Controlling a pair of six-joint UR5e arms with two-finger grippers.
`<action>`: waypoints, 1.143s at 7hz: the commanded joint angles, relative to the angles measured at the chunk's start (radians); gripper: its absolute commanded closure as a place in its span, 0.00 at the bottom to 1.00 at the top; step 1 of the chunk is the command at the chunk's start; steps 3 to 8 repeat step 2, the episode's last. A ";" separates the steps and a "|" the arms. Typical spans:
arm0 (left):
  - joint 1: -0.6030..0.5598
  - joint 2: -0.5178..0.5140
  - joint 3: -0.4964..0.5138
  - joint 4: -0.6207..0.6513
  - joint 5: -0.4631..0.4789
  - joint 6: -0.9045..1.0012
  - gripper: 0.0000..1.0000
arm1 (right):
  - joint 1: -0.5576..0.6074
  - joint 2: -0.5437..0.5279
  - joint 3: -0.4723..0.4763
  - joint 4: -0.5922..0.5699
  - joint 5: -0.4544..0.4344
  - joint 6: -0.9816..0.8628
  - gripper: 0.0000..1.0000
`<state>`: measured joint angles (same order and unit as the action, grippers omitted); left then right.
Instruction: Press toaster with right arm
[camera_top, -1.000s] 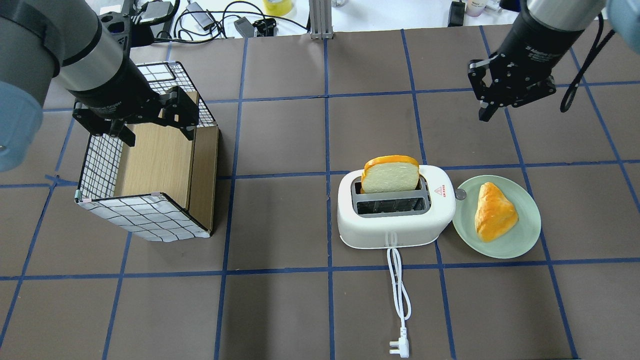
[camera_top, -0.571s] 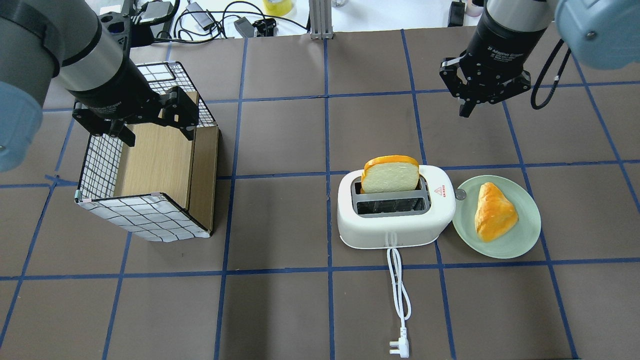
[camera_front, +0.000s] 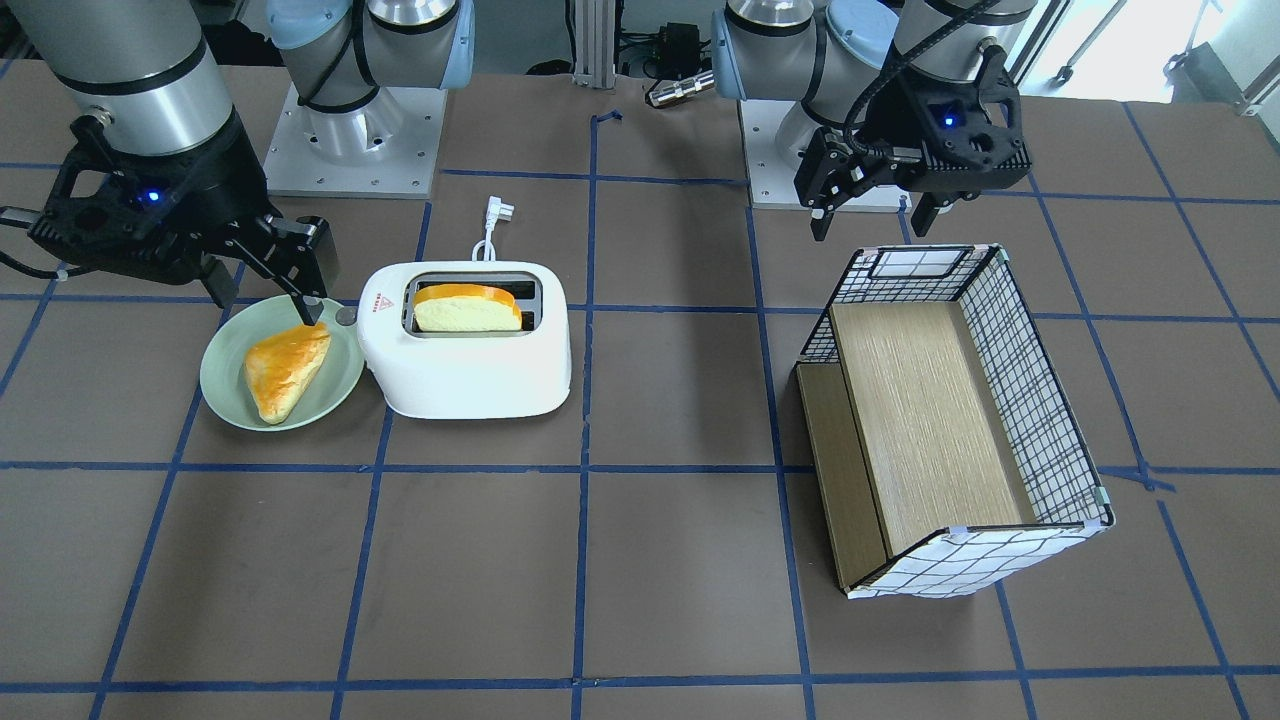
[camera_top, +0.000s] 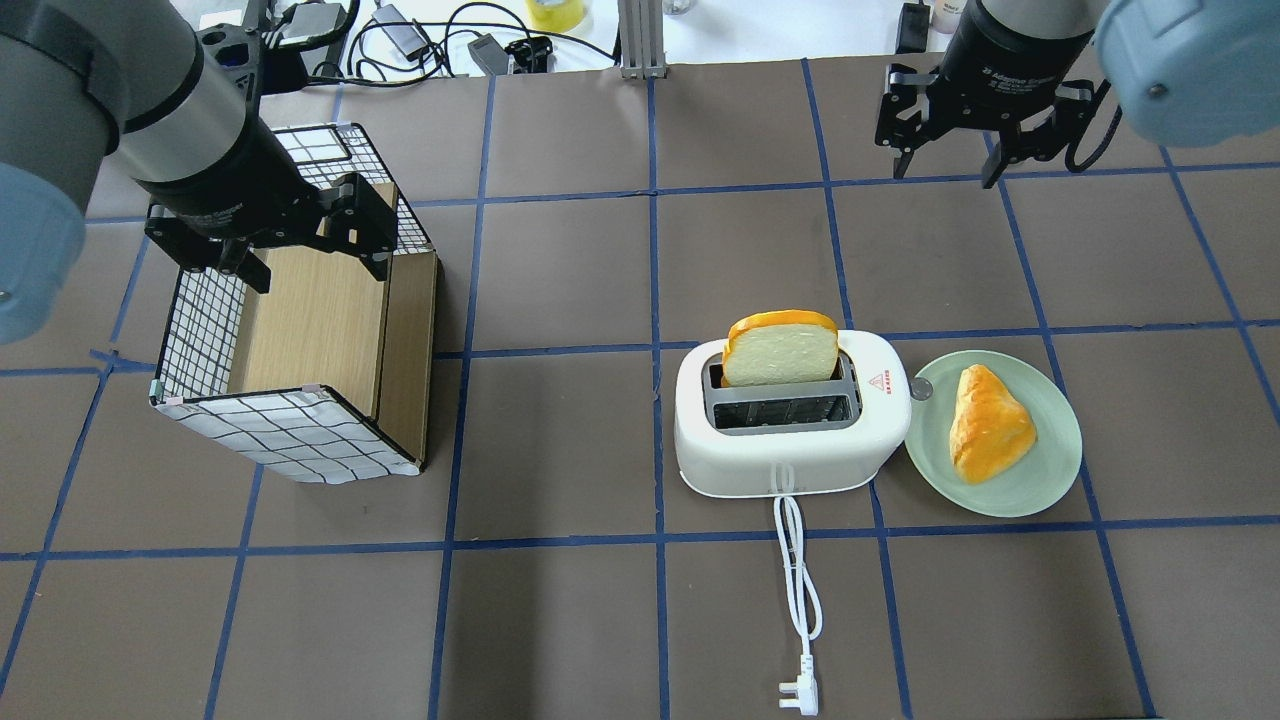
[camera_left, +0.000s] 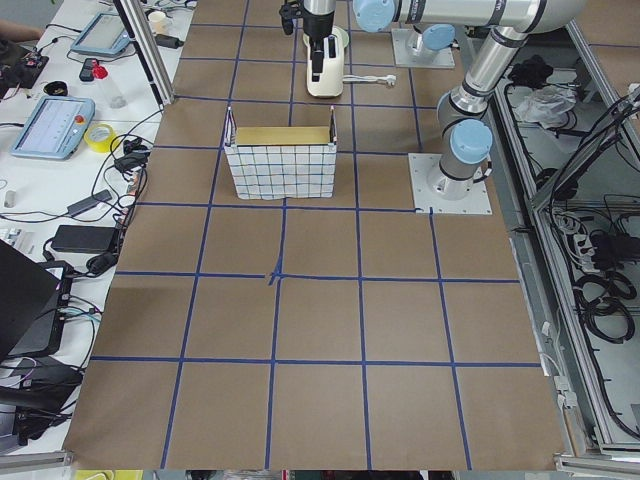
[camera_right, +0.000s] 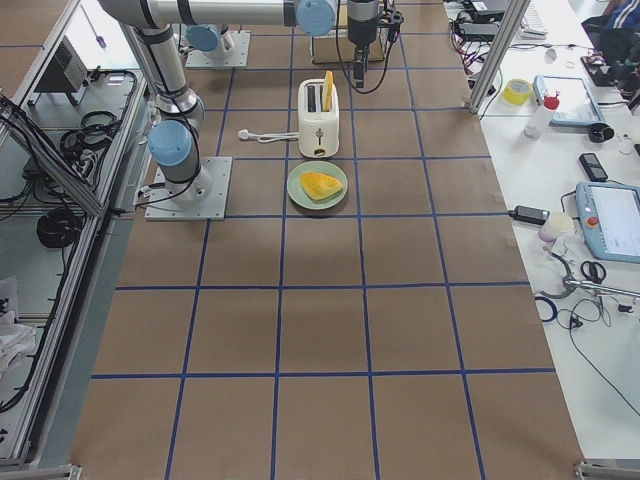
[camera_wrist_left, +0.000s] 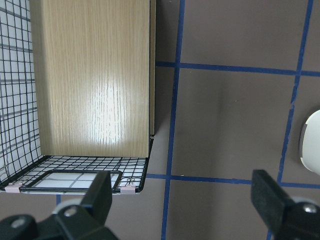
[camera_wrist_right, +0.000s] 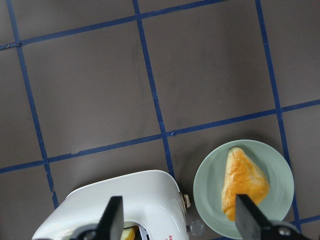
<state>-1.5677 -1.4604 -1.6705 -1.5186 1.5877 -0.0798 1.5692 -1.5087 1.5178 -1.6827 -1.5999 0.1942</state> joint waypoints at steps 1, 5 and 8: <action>0.000 0.000 0.000 0.000 0.000 0.000 0.00 | 0.000 0.001 0.002 -0.015 -0.005 -0.030 0.00; 0.000 0.000 0.000 0.000 0.002 0.000 0.00 | 0.000 0.001 0.002 -0.015 -0.005 -0.032 0.00; 0.000 0.000 0.000 0.000 0.002 0.000 0.00 | 0.000 0.001 0.002 -0.015 -0.005 -0.032 0.00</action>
